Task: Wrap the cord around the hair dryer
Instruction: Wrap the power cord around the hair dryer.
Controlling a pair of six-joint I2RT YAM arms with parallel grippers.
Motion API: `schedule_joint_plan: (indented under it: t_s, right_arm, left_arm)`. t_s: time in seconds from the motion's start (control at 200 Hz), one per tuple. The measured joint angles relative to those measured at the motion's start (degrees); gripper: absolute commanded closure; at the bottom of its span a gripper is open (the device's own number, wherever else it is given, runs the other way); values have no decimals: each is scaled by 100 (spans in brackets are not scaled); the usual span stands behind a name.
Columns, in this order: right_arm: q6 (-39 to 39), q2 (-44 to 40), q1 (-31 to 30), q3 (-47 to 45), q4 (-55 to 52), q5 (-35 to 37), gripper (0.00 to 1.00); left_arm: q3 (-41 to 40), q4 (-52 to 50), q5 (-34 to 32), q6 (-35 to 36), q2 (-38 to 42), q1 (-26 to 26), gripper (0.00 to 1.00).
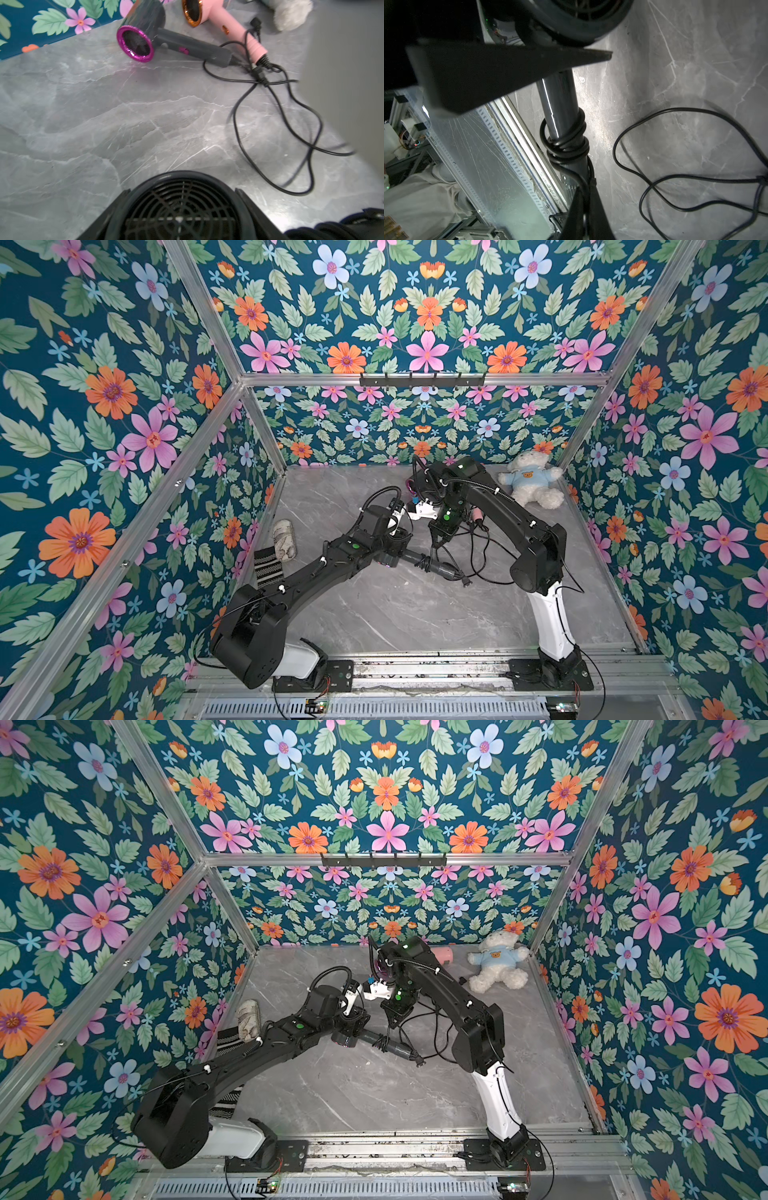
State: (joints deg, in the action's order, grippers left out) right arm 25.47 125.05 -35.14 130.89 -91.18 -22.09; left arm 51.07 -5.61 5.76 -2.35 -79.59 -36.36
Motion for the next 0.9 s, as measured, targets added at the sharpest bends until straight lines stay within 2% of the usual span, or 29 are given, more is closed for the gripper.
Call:
schedule_joint_plan:
  t_s: [0.21, 0.42, 0.62, 0.74, 0.8, 0.9]
  right_arm:
    - [601, 114, 11, 219, -33, -164, 100]
    - [651, 70, 22, 85, -13, -13, 100]
    - [658, -254, 92, -433, 11, -796, 100]
    - [625, -245, 155, -501, 13, -1145, 80]
    - [581, -249, 247, -501, 306, -1172, 71]
    - [483, -341, 474, -671, 852, -1228, 64]
  left_arm:
    - [-212, 155, -2, 168, 437, 17, 100]
    - [-146, 24, 72, 243, 417, 22, 100]
    - [-258, 94, 699, 350, 660, 22, 100]
    - [-404, 249, 809, 400, 848, 26, 100]
    - [-494, 125, 1325, 540, 957, 20, 100]
    - [-667, -186, 2159, 544, 1043, -42, 100]
